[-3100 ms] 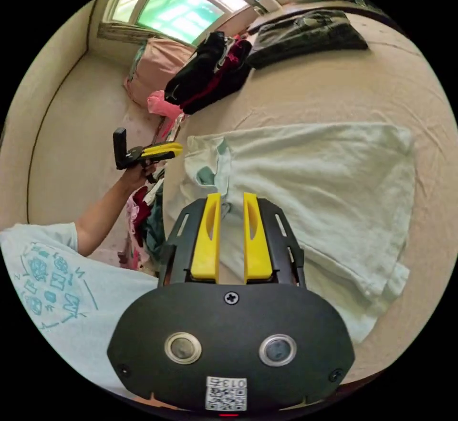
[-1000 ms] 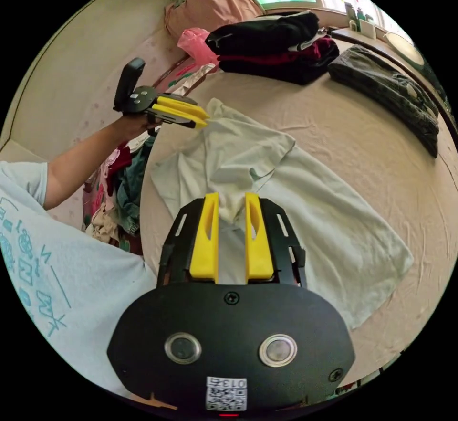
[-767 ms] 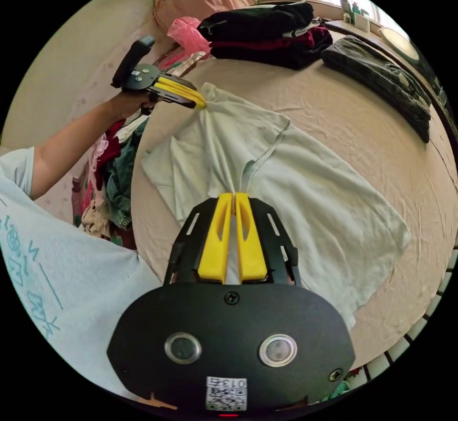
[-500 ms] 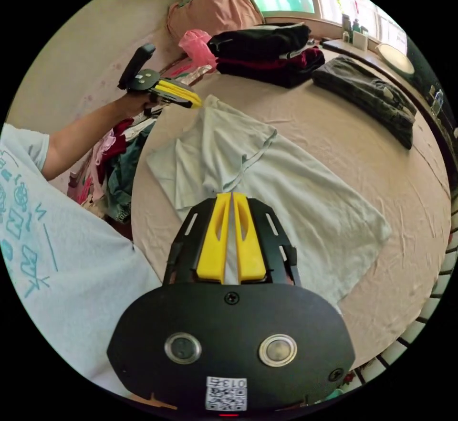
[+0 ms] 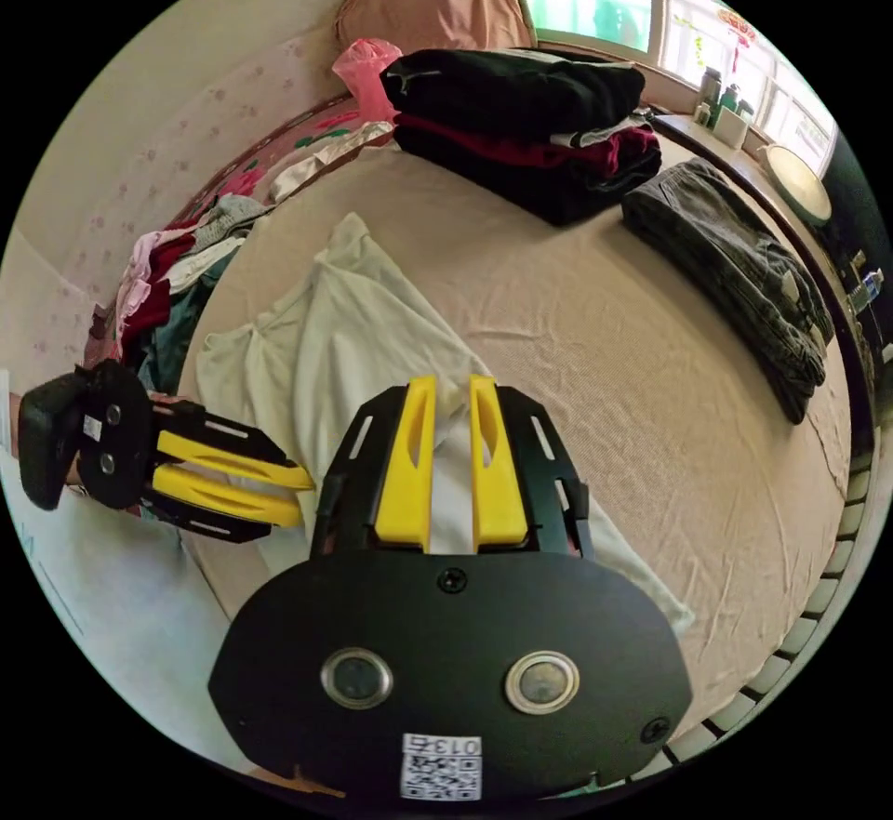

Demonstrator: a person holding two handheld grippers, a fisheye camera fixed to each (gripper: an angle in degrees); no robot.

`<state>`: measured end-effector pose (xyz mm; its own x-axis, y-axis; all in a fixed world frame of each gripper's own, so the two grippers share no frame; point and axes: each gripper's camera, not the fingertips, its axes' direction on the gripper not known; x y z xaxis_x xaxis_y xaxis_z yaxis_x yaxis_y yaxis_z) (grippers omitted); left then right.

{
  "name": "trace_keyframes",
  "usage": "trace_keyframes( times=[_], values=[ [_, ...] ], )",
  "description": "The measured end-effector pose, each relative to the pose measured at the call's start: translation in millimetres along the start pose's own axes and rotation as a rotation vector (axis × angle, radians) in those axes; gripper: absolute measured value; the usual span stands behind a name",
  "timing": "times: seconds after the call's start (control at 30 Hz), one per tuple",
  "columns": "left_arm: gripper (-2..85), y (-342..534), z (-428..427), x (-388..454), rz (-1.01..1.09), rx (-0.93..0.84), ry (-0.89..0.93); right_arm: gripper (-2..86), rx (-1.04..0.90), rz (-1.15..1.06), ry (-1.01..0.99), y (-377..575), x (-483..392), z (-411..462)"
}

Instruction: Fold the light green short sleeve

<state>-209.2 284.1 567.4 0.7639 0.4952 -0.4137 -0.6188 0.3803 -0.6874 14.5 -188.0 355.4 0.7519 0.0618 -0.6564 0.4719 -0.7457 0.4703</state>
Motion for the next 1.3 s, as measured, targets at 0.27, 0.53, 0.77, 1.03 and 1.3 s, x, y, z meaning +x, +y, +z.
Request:
trace_keyframes(
  times=[0.27, 0.53, 0.77, 1.03, 1.3],
  values=[
    [1.2, 16, -24, 53, 0.022, 0.002, -0.116, 1.4, 0.009, -0.056, 0.062, -10, 9, 5],
    [0.7, 30, -18, 124, 0.162, -0.032, -0.382, 1.7, -0.037, -0.038, 0.010, -3, 27, 14],
    [0.0, 63, -45, 134, 0.004, 0.040, -0.444, 2.5, 0.100, -0.012, -0.030, 44, 17, -41],
    [1.6, 49, -44, 67, -0.107, 0.083, -0.380, 4.3, 0.011, -0.145, -0.233, 99, -55, -23],
    [3.2, 29, -27, 30, 0.200, 0.017, -0.175, 8.4, 0.010, 0.239, -0.403, 112, -21, 13]
  ],
)
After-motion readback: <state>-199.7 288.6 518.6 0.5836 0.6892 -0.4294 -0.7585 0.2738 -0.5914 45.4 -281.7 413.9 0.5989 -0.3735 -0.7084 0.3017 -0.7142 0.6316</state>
